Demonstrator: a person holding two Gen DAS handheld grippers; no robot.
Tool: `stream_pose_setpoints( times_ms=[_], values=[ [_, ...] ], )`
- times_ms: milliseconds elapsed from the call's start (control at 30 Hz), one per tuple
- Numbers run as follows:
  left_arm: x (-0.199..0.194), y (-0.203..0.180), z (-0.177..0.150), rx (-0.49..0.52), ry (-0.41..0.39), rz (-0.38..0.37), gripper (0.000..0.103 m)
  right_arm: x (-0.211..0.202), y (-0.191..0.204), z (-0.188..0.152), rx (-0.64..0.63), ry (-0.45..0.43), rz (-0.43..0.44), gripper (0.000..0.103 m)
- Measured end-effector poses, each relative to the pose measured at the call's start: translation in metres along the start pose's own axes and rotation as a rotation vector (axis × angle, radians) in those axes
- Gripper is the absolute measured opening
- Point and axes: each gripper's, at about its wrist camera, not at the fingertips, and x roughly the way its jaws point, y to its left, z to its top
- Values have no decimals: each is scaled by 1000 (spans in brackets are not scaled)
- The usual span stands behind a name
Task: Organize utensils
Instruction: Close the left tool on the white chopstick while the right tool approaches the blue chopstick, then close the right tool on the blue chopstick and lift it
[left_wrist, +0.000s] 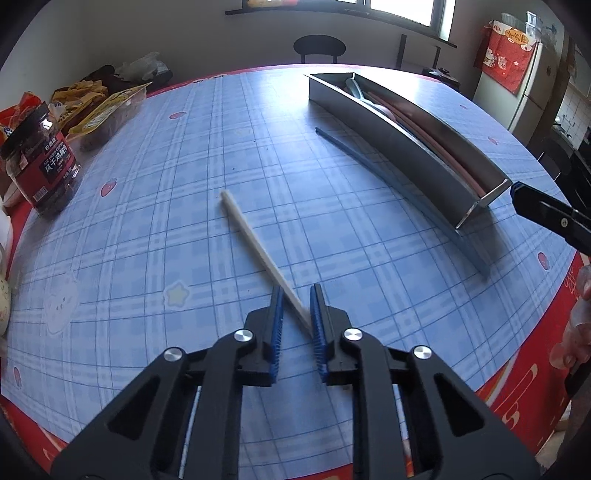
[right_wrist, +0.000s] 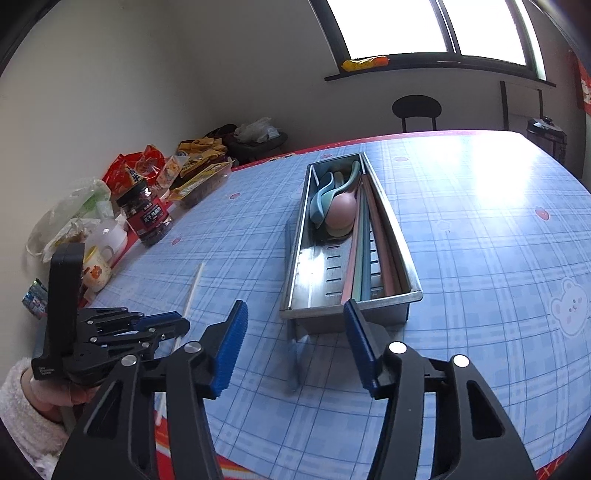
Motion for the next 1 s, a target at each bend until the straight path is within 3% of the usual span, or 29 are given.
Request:
stream_pose_setpoints(
  times_ms=[100,200,567,700,1000],
  values=[
    [-3,12,-4,-15,-2,-17,12,-3,2,-5,-22,47,12,29],
    [-5,22,-8,-30,-13,-33,11,2,9,-9,-87,114,-11,22],
    [-6,34,-17,-69,-66,-108,12,47,42,-11,-250,262,-110,22],
    [-6,37,-18,-86,-70,-131,12,54,46,-10,-256,274,-139,22],
    [-7,30,-19,-42,-78,-105,14,67,52,-9,-283,282,-206,20]
  ],
)
